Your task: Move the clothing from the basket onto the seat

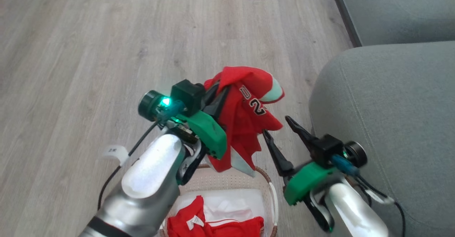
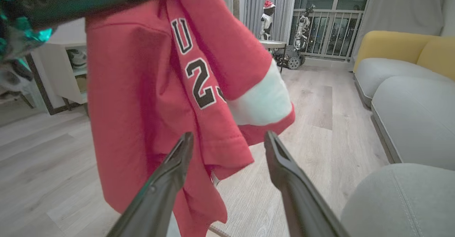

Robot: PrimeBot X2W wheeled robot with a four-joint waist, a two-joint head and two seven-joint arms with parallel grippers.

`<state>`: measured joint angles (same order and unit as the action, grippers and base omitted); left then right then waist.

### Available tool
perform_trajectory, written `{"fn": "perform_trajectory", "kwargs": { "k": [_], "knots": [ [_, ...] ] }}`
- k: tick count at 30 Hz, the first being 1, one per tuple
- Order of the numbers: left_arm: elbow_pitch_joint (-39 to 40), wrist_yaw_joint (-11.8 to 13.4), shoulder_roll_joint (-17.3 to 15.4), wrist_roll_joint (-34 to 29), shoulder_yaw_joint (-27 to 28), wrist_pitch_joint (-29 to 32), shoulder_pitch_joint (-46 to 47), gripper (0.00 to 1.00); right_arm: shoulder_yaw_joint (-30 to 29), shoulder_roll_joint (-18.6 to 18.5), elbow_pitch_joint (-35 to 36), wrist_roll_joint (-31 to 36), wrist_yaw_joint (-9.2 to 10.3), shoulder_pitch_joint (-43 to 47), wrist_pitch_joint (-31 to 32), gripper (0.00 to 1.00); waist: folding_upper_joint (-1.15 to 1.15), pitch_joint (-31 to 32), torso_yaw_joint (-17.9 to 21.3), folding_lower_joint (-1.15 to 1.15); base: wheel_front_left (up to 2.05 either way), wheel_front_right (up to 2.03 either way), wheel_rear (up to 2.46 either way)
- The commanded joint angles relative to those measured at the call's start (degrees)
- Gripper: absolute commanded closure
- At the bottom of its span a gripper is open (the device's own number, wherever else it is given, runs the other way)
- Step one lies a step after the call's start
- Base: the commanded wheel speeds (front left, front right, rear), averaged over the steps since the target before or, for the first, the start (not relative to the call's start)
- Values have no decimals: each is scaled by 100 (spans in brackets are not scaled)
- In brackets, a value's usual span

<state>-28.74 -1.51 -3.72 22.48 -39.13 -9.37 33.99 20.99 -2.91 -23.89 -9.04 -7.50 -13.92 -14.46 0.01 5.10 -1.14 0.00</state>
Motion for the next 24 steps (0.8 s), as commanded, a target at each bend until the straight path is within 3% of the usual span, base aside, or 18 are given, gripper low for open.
{"fn": "perform_trajectory", "kwargs": {
  "k": [1, 12, 13, 14, 15, 16, 23, 24],
  "knots": [
    [261, 7, -63, 40, 151, 26, 367, 100, 201, 3, 26, 10, 1, -424, -54, 0, -1, 18, -49, 0, 0, 0, 0],
    [521, 65, 13, 143, -132, 120, 187, 100, 1291, 3, -1303, -494, 1, -1377, -54, 0, -1, 33, -315, 0, 0, 0, 0],
    [535, 74, 19, 160, -155, 126, 166, 100, 1350, 3, -1374, -558, 1, -1437, -54, 18, -1, 28, -333, 0, 0, 0, 0],
    [550, 82, 25, 178, -176, 129, 147, 100, 1415, 3, -1437, -598, 1, -1496, -54, 56, -1, 24, -351, 0, 0, 0, 0],
    [560, 90, 29, 194, -195, 129, 125, 100, 1464, 3, -1497, -648, 1, -1543, -54, 74, -1, 20, -366, 0, 0, 0, 0],
    [564, 96, 32, 208, -213, 132, 104, 100, 1485, 3, -1542, -734, 1, -1574, -54, 100, -1, 15, -379, 0, 0, 0, 0],
    [497, 226, -19, 304, -152, 49, -71, 100, 1456, 3, -1564, -945, 1, -1650, -54, 100, -1, -13, -369, 0, 0, 0, 0],
    [477, 240, -46, 320, -129, 16, -102, 75, 1419, 3, -1542, -941, 1, -1639, -54, 100, -1, -17, -342, 0, 0, 0, 0]
  ]
}}
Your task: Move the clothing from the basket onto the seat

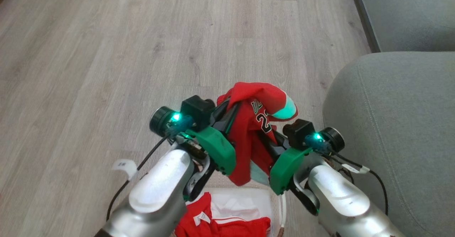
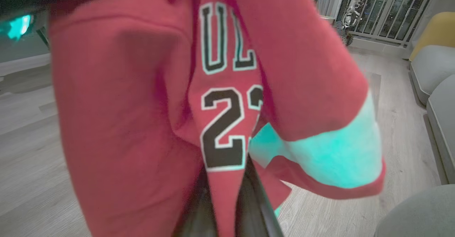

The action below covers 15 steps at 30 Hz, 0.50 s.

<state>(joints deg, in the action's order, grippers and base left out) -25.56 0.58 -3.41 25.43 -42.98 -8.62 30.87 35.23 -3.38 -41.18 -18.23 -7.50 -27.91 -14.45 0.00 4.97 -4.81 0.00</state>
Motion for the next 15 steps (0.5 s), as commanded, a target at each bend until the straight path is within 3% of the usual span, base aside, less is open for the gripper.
{"fn": "perform_trajectory", "kwargs": {
  "k": [1, 2, 8, 15],
  "knots": [
    [140, 34, -108, 31, 269, -100, 183, 53, -57, 50, 206, -6, 1, -229, -55, 100, 0, -9, 51, 0, 0, 0, 0],
    [121, 46, -135, 33, 282, -143, 151, 0, -121, 50, 228, 18, 1, -216, -55, 100, 0, -13, 80, 0, 0, 0, 0],
    [-18, 127, -232, 31, 360, -410, -36, 0, -630, -7, 422, 258, 1, -145, -55, 100, 0, -41, 384, 0, 0, 0, 0],
    [-89, 7, -185, -14, 302, -589, -193, 0, -1444, -170, 559, 607, 1, -64, -55, 100, 0, -123, 962, 0, 0, 0, 0]
  ]
}}
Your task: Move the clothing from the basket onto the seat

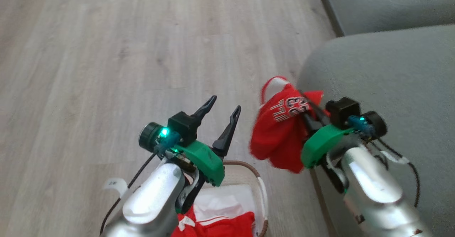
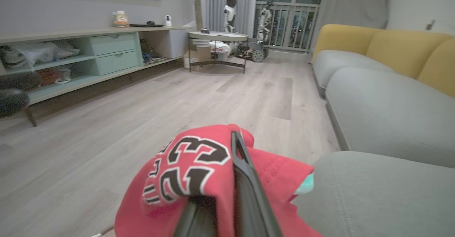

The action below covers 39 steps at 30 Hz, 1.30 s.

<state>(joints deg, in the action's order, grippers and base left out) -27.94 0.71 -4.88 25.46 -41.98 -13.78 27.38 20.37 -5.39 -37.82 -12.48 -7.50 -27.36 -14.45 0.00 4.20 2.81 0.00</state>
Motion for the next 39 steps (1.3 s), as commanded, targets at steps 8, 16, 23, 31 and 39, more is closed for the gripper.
{"fn": "perform_trajectory", "kwargs": {
  "k": [8, 16, 23, 31, 39],
  "knots": [
    [153, -156, 74, -85, 83, -117, -14, 0, -545, -93, 537, 374, 1, 8, -55, 100, 0, -225, 1104, 0, 0, 0, 0],
    [276, -245, 142, -220, 57, -120, -49, 0, -766, -97, 662, 332, 1, 31, -55, 100, 0, -418, 1826, 0, 0, 0, 0],
    [311, -279, 177, -334, 66, -121, -3, 0, -587, -259, 691, 141, 1, -159, -54, 100, 0, -643, 2118, 0, 0, 0, 0],
    [267, -267, 185, -537, 103, -121, 164, 0, -496, -500, 497, 28, 1, -777, 5, 100, 0, -1071, 1900, 0, 0, 0, 0],
    [402, -202, 12, -796, 221, -121, 580, 0, -393, -872, 138, -192, 1, -2088, 55, 100, 0, -1945, 1413, 0, 0, 0, 0]
  ]
}}
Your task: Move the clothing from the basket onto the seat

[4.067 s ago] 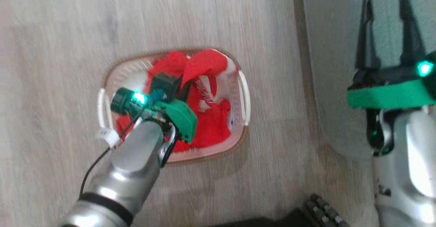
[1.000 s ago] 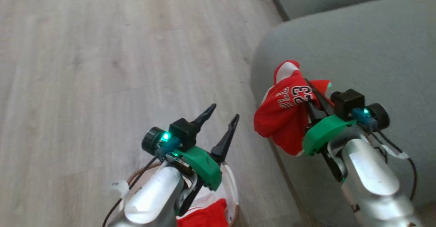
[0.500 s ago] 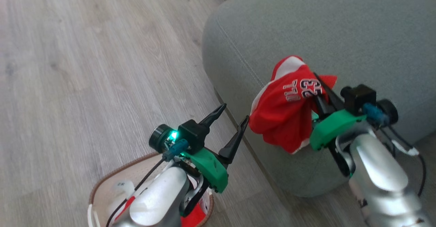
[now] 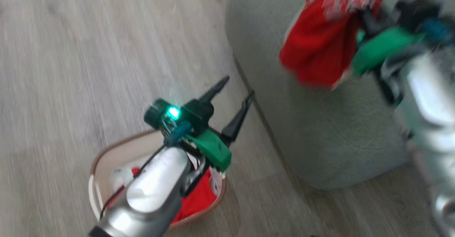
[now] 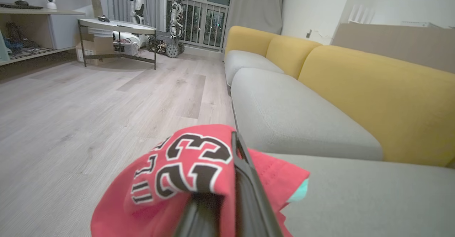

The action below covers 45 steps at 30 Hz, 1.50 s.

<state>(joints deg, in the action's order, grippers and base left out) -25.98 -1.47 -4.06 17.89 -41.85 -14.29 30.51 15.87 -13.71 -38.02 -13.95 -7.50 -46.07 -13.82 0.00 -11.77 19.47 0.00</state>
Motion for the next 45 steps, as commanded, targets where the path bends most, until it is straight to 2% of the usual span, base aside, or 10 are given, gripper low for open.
{"fn": "perform_trajectory", "kwargs": {
  "k": [1, 10, 21, 25, 31, 32, 34, 35, 36, 45],
  "knots": [
    [245, 31, -102, -65, 227, -71, 321, 0, 36, -88, 91, -95, 1, -410, -3, 100, 0, -469, -306, 0, 0, 0, 0],
    [720, 144, -395, -354, 251, 38, 809, 0, -679, -788, -718, -355, 1, -2249, 62, 100, 0, -1576, -801, 0, 0, 0, 0],
    [1427, 346, -592, -475, 302, 250, 996, 0, -1866, -1695, -1895, 345, 1, -3528, -75, 100, 0, -2526, -1358, 0, 0, 0, 0],
    [1577, 398, -666, -516, 292, 308, 999, 0, -2359, -1618, -2313, 596, 1, -3312, -111, 100, 0, -2695, -1434, 0, 0, 0, 0],
    [1673, 451, -786, -541, 268, 401, 949, 0, -3176, -1029, -2331, 908, 1, -2492, -116, 100, 0, -2746, -1343, 0, 0, 0, 0],
    [1685, 460, -800, -539, 269, 416, 943, 0, -3269, -938, -2297, 981, 1, -2381, -117, 89, 0, -2739, -1319, 0, 0, 0, 0],
    [1695, 470, -832, -532, 268, 444, 930, 0, -3413, -772, -2225, 1101, 1, -2199, -117, 47, 0, -2715, -1260, 0, 0, 0, 0],
    [1694, 473, -848, -530, 264, 457, 924, 0, -3461, -704, -2189, 1148, 1, -2125, -117, 5, 0, -2699, -1232, 0, 0, 0, 0],
    [1689, 476, -856, -524, 260, 464, 915, 0, -3502, -637, -2151, 1171, 1, -2055, -117, 0, 0, -2676, -1207, 0, 0, 0, 0],
    [1506, 493, -833, -312, 290, 338, 725, 0, -3139, -345, -1641, 828, 1, -1274, -118, 0, 0, -2254, -998, 0, 0, 0, 0]
  ]
}}
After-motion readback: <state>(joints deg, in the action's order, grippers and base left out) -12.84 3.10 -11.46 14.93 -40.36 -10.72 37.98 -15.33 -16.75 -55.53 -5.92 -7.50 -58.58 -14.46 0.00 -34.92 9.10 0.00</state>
